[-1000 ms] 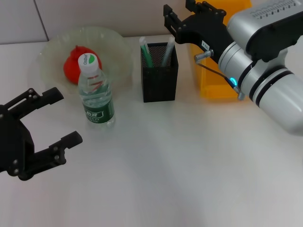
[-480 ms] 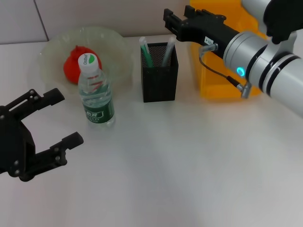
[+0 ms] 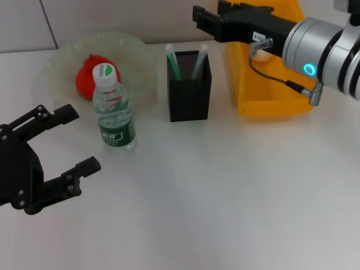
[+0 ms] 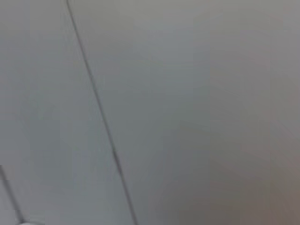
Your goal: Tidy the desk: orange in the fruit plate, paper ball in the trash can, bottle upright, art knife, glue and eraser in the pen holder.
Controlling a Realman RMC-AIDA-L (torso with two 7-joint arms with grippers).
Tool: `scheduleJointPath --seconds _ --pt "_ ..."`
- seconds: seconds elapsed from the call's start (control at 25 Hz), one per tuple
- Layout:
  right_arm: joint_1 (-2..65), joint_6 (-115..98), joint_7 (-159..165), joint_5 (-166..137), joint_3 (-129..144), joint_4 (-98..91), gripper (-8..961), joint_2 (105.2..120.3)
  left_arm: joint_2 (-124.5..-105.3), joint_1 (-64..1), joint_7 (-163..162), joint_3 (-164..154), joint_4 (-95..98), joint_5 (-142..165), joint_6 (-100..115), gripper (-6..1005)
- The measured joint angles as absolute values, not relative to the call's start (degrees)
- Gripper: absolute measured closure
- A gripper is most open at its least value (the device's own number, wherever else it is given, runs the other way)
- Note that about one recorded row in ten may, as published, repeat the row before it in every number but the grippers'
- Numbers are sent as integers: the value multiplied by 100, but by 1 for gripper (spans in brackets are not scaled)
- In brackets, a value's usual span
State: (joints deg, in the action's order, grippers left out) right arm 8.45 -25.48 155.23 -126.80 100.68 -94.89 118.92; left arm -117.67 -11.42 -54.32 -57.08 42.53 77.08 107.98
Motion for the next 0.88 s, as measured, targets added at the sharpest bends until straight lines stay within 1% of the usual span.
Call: scheduleJointPath --seconds 0.24,0.4,0.52,0.64,0.88 --pt "857 -3926 12664 -9797 9208 -9173 341 11901 -11770 -1152 -5432 -5713 4268 7708 10794 206" --pt "846 -5276 10364 -7952 8527 -8417 337 11911 -11759 -1152 -5491 -5713 4260 7720 10758 206" --pt "917 -6593 8838 -6963 7948 -7455 334 11915 -11741 -1154 -5660 -5677 4291 7877 10724 206" --pt "1121 -7678 7930 -6701 7377 -6542 331 11914 -11721 -1163 -5820 -5657 4359 8024 10683 206" --pt "1418 -8563 7040 -7063 6789 -5541 325 11890 -11621 -1274 -6338 -5582 4558 8406 10498 206"
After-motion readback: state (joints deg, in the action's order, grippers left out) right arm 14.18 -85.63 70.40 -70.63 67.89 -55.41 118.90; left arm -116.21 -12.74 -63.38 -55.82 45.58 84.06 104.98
